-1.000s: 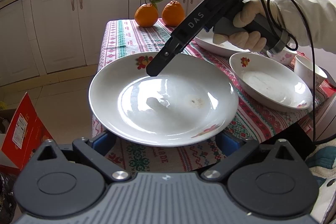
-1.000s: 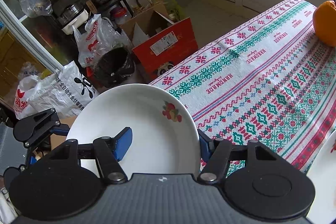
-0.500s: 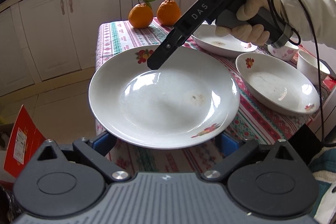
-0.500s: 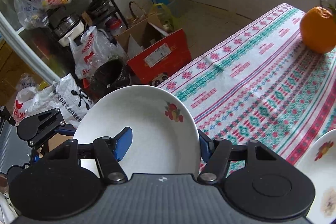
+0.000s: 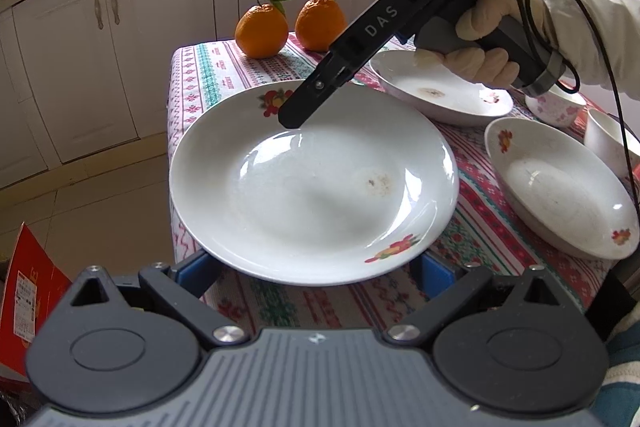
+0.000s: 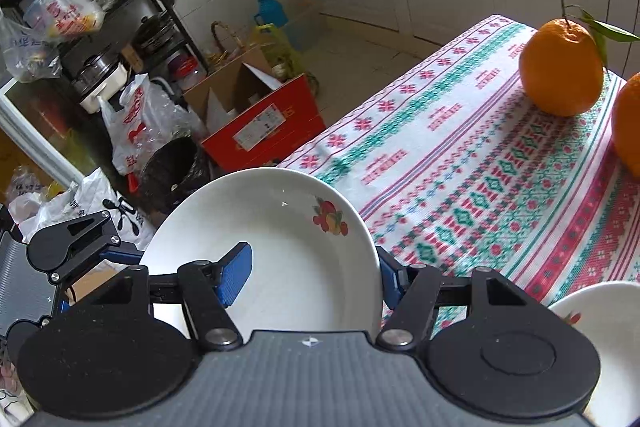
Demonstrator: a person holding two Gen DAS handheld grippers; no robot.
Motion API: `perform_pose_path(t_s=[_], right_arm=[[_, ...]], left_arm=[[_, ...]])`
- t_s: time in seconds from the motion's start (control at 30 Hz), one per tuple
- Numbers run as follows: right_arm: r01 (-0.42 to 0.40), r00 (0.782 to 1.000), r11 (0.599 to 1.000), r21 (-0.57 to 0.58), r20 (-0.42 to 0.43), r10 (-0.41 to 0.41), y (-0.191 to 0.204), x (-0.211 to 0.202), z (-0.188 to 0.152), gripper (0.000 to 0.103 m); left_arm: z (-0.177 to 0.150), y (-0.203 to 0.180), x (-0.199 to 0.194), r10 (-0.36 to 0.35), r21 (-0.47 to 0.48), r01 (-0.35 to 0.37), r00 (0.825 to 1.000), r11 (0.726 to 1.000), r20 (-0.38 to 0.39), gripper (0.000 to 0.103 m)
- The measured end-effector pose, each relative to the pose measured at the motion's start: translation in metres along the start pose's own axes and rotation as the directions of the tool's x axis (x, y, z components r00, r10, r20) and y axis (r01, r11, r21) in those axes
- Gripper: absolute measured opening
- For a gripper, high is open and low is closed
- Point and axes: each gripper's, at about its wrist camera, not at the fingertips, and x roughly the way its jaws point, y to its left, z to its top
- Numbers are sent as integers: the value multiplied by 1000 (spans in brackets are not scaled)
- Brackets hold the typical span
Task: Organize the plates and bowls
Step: 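Hold the floral plate raised in the right gripper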
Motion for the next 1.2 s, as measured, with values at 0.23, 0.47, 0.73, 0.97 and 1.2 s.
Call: perform_pose_path(t_s=[0.23,0.47,0.73,0.97,1.2], right_arm=[[9,1000,1000,20,17,-10,-11,3,6,70],[21,1000,999,36,19,-21,-19,6,7,70],[30,999,999,38,23,-31,-20,9,6,70],[48,999,999,22,21,-49,-17,10,5,71],[62,998,998,8,16,-62,-15,11,5,72]], left_arm=[[7,5,6,4,15,-4,1000,1000,-6,99],[11,7,10,6,23,-6,1000,1000,-5,99],[12,8,11,11,29,-11,1000,1000,-4,99],[13,7,12,12,32,-12,1000,999,-3,99],[14,6,12,11,30,-10,1000,1000,-7,99]])
